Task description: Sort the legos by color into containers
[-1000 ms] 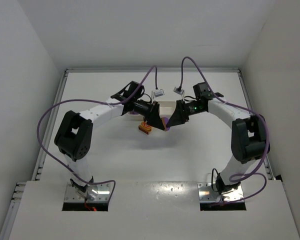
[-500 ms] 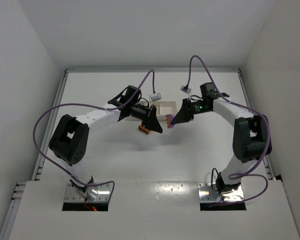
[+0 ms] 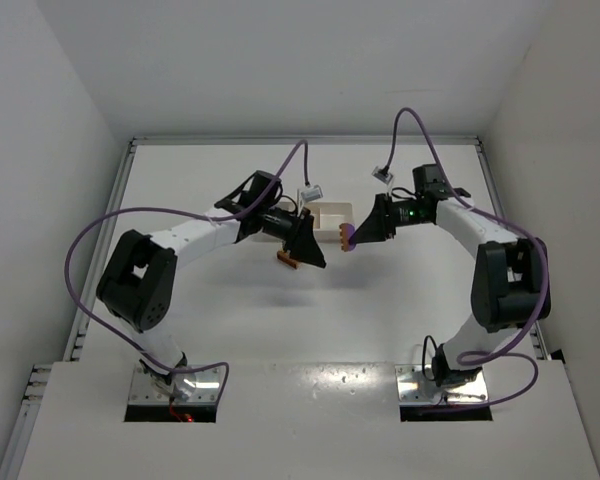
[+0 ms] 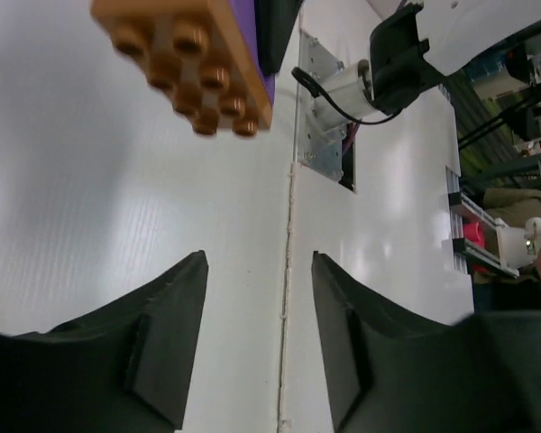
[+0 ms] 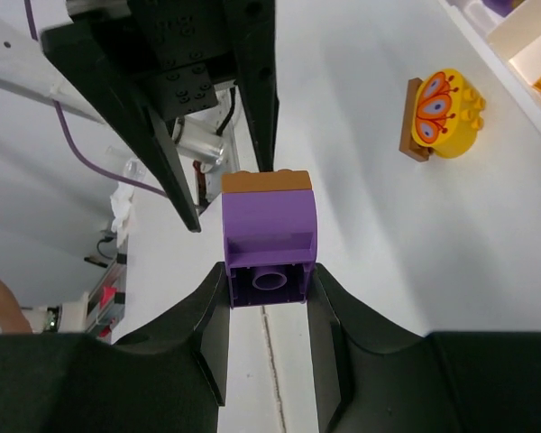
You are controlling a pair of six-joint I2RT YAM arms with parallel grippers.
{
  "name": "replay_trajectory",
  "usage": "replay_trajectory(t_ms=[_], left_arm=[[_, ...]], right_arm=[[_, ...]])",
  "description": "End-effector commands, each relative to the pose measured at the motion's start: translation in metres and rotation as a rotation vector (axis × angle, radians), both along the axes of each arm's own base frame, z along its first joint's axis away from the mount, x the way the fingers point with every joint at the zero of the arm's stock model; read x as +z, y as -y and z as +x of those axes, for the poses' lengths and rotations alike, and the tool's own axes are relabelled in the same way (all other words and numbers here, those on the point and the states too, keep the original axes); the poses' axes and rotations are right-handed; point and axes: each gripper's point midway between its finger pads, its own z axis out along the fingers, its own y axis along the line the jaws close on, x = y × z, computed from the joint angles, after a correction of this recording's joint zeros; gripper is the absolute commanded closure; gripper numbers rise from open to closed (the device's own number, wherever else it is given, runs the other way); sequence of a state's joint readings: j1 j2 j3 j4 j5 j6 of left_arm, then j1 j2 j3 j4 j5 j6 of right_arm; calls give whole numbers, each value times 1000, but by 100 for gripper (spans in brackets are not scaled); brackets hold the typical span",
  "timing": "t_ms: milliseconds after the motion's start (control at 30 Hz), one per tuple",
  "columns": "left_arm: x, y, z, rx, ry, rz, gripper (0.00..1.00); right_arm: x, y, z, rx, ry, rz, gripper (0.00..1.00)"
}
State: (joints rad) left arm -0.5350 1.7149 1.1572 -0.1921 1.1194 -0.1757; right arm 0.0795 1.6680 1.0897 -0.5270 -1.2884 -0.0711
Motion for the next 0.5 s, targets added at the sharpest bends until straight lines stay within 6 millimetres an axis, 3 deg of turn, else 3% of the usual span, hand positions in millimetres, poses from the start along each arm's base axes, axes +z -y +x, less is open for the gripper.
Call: replay_trajectory(t_ms=[0, 33, 100, 167, 467], left_arm=[[28, 9, 16, -2, 71, -62, 43], [31, 10, 17, 0, 70, -65, 35], [36, 10, 25, 9, 85, -73, 34], [42, 13, 30, 12, 91, -81, 34], [32, 12, 46, 66, 110, -45, 34]], right_arm=[[17, -8, -6, 43, 71, 49, 100], [17, -11, -8, 54, 71, 49, 100], [17, -14, -10, 65, 71, 50, 100], [15, -20, -17, 91, 61, 50, 100], [21, -30, -25, 125, 89, 54, 100]])
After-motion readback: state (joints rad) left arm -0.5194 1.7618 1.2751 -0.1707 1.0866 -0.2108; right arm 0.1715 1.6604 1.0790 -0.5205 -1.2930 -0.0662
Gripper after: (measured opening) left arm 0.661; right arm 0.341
